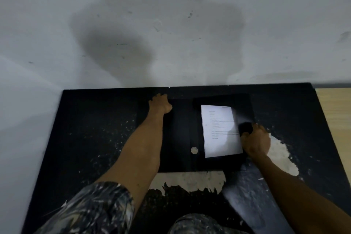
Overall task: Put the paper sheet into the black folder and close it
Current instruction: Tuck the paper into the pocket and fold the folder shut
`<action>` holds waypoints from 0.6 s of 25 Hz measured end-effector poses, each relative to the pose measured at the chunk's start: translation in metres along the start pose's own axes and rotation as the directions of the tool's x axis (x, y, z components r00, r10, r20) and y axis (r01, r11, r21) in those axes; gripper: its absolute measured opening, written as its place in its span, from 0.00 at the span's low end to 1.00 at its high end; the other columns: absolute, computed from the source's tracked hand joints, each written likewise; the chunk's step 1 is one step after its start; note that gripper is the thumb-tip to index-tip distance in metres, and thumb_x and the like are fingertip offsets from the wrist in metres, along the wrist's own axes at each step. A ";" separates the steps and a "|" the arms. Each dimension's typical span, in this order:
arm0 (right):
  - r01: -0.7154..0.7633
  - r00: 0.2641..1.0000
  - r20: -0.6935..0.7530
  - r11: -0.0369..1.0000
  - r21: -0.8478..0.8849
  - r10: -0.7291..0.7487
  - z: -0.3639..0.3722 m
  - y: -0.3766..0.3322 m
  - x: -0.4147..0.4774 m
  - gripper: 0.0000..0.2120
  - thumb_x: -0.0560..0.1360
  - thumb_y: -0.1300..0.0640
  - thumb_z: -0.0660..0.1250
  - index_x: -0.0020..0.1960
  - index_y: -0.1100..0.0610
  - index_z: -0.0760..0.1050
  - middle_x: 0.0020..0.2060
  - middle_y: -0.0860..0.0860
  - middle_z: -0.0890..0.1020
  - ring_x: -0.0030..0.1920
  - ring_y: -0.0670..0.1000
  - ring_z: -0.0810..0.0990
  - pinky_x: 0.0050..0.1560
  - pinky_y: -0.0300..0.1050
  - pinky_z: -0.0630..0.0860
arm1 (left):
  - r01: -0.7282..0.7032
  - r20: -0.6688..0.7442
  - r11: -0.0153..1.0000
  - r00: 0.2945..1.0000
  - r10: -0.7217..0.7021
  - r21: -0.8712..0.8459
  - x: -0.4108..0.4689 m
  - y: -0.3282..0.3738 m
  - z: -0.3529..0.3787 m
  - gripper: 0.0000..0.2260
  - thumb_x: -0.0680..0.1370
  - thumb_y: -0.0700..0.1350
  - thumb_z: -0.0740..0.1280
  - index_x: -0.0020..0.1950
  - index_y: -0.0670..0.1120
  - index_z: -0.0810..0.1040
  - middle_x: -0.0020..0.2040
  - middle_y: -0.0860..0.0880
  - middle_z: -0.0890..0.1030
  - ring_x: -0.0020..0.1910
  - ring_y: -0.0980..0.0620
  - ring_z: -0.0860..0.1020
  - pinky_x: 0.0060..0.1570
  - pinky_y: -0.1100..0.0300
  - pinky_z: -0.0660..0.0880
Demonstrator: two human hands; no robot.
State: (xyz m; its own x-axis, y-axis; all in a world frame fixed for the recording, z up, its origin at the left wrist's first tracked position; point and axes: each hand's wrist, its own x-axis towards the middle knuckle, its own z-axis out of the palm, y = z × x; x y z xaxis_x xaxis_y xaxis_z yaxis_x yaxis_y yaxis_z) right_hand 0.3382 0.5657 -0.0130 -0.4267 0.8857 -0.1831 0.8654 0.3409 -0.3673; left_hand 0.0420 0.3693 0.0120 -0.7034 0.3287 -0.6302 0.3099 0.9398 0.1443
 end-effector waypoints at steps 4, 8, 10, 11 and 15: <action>-0.009 1.000 -0.001 0.999 -0.037 0.009 0.003 -0.004 0.003 0.14 0.71 0.57 0.67 0.51 0.67 0.79 0.47 0.65 0.82 0.44 0.64 0.82 0.42 0.50 0.78 | -0.030 -0.080 0.997 0.996 0.036 0.075 -0.002 0.007 -0.016 0.25 0.79 0.51 0.62 0.75 0.45 0.69 0.73 0.39 0.68 0.72 0.39 0.69 0.72 0.43 0.66; -0.014 0.999 0.046 0.996 -0.085 0.018 -0.002 -0.007 0.002 0.20 0.72 0.53 0.67 0.57 0.67 0.78 0.53 0.66 0.80 0.51 0.66 0.81 0.48 0.54 0.79 | -0.063 -0.001 0.965 0.998 0.065 0.255 -0.017 0.031 -0.055 0.20 0.80 0.50 0.63 0.69 0.42 0.74 0.66 0.42 0.77 0.58 0.45 0.78 0.55 0.52 0.75; -0.001 0.997 0.072 0.996 -0.085 0.007 -0.007 -0.008 0.003 0.21 0.72 0.52 0.67 0.57 0.67 0.78 0.55 0.66 0.80 0.52 0.66 0.81 0.50 0.54 0.79 | -0.068 0.013 0.956 0.998 0.067 0.284 -0.029 0.051 -0.075 0.20 0.79 0.49 0.64 0.69 0.42 0.75 0.66 0.42 0.77 0.56 0.45 0.78 0.51 0.53 0.74; 0.007 0.996 0.087 0.997 -0.076 -0.001 -0.010 -0.007 0.004 0.21 0.72 0.51 0.68 0.56 0.67 0.79 0.54 0.65 0.80 0.51 0.65 0.81 0.50 0.53 0.79 | -0.079 0.006 0.957 0.997 0.081 0.281 -0.036 0.063 -0.085 0.21 0.79 0.50 0.64 0.70 0.42 0.74 0.67 0.42 0.76 0.54 0.46 0.78 0.50 0.54 0.74; 0.031 0.984 0.176 0.999 -0.022 -0.026 -0.024 0.000 0.007 0.19 0.73 0.50 0.68 0.53 0.66 0.79 0.50 0.64 0.83 0.49 0.63 0.82 0.44 0.47 0.75 | -0.143 -0.058 0.979 0.987 0.153 0.146 -0.069 0.114 -0.122 0.34 0.79 0.64 0.58 0.78 0.43 0.65 0.73 0.41 0.73 0.68 0.41 0.75 0.65 0.50 0.73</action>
State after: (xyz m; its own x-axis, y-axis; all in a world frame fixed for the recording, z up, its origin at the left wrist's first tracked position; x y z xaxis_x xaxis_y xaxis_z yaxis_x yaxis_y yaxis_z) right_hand 0.3411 0.5792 0.0076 -0.4888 0.8073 -0.3308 0.8575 0.3749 -0.3522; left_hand 0.0476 0.4650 0.1652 -0.6835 0.4732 -0.5558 0.4974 0.8592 0.1198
